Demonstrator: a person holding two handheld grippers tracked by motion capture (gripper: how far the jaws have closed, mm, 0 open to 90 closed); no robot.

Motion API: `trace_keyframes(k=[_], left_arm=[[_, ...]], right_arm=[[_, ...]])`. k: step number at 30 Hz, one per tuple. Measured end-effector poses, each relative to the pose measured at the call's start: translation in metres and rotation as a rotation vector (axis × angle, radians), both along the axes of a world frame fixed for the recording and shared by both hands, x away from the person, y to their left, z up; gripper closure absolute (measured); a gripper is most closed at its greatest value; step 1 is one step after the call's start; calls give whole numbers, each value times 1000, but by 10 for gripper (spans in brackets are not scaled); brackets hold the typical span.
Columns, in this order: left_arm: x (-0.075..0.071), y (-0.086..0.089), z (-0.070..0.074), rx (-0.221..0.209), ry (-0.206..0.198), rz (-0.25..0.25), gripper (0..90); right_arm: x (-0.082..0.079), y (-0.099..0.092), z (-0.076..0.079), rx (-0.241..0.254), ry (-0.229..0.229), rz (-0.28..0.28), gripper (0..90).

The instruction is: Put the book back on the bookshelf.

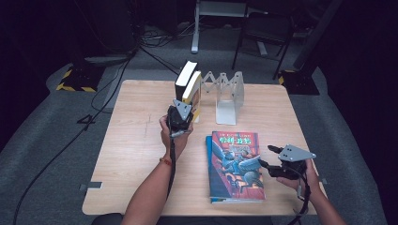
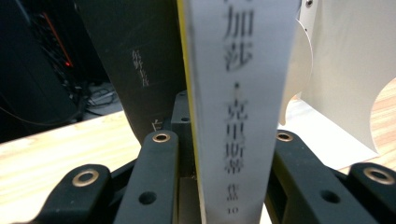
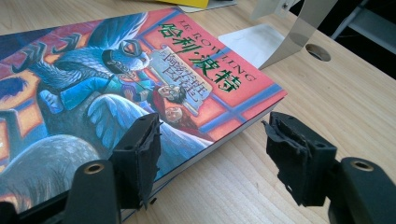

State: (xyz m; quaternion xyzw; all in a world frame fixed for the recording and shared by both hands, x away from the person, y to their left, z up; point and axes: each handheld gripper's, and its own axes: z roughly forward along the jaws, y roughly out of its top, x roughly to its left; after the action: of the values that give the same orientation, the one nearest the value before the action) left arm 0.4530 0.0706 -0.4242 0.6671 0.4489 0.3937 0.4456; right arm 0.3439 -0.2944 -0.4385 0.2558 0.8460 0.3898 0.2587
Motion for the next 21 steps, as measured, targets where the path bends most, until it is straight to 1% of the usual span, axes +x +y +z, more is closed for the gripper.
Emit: trace_keyframes(k=[3, 5, 7, 9, 11, 12, 17, 21], left_arm=[[1, -6, 1, 29, -13, 26, 738], [2, -8, 4, 24, -9, 38, 740], [4, -10, 5, 20, -18, 56, 739], [7, -11, 6, 1, -29, 53, 741], [11, -13, 4, -6, -35, 54, 741], [12, -14, 3, -21, -36, 47, 742], [14, -15, -1, -28, -41, 37, 738], [14, -12, -4, -19, -35, 17, 723]], right_arm=[[-2, 2, 0, -5, -3, 4, 358], [-2, 2, 0, -8, -7, 9, 357], [-1, 3, 0, -9, -5, 10, 357], [-1, 3, -1, -11, -1, 10, 357], [-1, 3, -2, -14, -2, 13, 357], [-1, 3, -2, -17, -5, 12, 357], [-1, 3, -2, -16, -4, 14, 357], [0, 4, -4, -26, 6, 16, 357]])
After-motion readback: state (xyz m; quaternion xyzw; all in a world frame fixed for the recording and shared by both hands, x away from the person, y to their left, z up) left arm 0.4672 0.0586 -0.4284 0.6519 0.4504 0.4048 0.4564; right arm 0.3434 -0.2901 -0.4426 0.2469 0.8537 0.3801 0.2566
